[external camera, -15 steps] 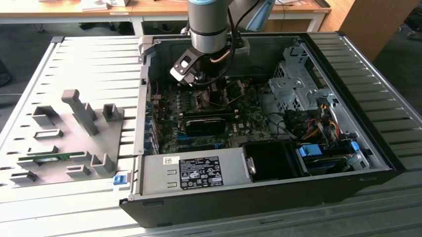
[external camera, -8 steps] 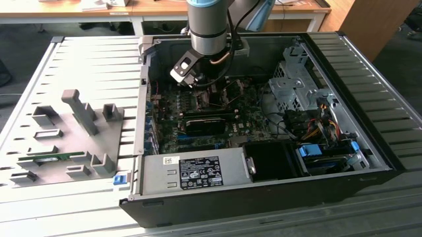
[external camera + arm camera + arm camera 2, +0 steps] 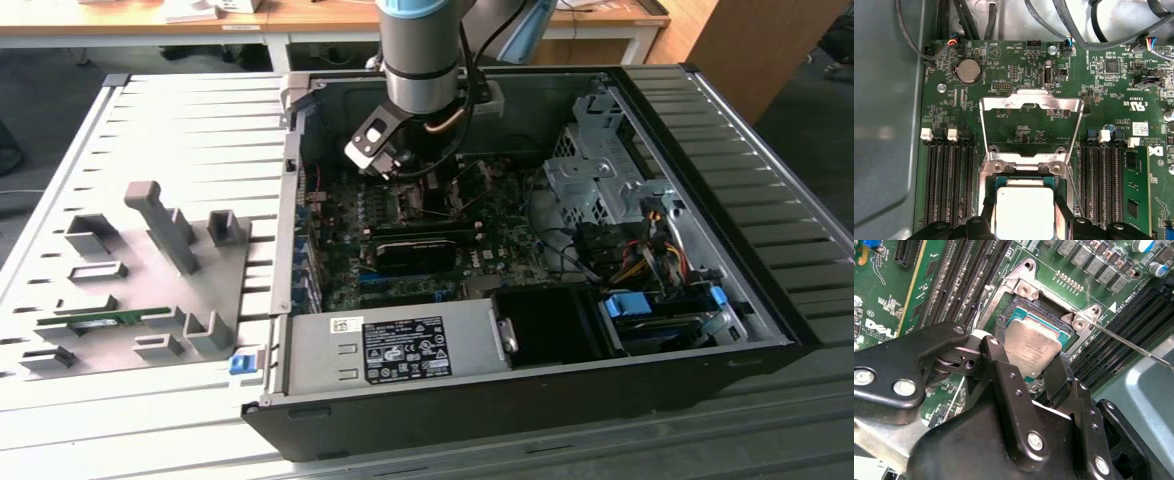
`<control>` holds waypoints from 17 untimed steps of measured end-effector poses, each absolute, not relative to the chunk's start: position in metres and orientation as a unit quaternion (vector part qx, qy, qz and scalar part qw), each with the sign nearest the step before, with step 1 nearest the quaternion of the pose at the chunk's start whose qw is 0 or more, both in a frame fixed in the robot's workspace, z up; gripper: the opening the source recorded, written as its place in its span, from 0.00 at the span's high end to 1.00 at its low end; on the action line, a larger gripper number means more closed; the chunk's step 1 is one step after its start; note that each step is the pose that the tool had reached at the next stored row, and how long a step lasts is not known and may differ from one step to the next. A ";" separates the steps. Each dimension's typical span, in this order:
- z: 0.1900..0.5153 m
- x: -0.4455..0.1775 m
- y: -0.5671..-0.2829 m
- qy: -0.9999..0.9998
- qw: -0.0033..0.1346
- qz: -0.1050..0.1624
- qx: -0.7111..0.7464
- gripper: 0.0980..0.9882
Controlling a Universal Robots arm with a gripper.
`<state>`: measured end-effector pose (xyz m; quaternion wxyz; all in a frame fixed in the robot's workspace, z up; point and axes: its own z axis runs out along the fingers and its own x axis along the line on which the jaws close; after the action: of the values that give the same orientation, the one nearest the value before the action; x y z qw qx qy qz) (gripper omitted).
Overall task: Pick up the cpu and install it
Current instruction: 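Place the cpu into insertion slot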
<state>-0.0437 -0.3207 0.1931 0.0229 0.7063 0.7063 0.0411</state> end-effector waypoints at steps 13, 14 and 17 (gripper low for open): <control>0.188 -0.046 -0.321 0.706 0.023 0.041 0.707 0.50; 0.188 -0.046 -0.321 0.706 0.023 0.041 0.707 0.50; 0.188 -0.046 -0.321 0.706 0.023 0.041 0.707 0.50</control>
<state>-0.0456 -0.3205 0.1884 0.0230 0.7066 0.7060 0.0406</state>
